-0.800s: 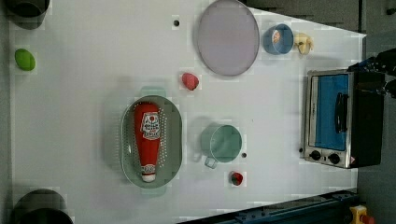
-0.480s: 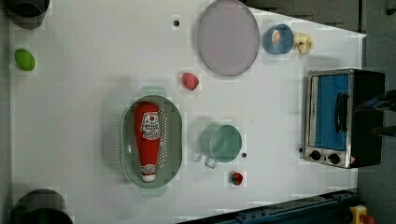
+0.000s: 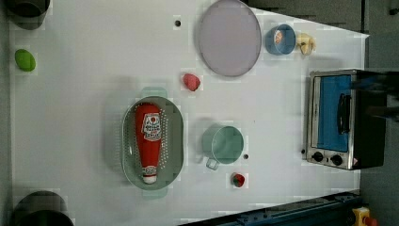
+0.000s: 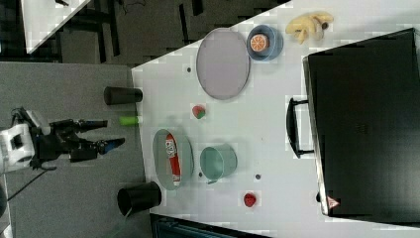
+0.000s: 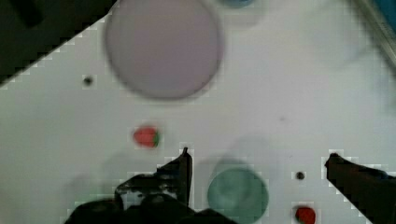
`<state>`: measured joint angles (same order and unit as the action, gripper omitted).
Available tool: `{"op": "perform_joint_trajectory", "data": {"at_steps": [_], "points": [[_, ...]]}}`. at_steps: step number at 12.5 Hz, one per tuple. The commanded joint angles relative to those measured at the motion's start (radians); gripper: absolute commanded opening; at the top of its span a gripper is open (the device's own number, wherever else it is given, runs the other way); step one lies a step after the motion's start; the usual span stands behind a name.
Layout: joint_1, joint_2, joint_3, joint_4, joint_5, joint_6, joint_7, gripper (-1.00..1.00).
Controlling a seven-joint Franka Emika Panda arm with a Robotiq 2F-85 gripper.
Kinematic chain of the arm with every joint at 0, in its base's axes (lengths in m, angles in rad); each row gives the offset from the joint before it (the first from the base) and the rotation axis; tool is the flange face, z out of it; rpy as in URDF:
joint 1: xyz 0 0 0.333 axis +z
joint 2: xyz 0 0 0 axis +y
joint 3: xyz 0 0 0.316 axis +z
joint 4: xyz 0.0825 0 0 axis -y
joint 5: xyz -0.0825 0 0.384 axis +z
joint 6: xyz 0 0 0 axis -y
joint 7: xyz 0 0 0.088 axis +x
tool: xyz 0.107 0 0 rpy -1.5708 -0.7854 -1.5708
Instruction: Pick ketchup from strainer and place it on the table
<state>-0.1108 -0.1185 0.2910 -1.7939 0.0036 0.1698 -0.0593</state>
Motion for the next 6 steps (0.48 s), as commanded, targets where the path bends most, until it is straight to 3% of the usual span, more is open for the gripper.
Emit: {"op": "perform_joint_trajectory", "data": {"at_steps": [1,6], "points": [[0.088,0.09,0.155,-0.022,0.011,0.001,-0.008,1.0],[0.117,0.227,0.356,-0.058,0.003,0.126,0.049,1.0]]}}
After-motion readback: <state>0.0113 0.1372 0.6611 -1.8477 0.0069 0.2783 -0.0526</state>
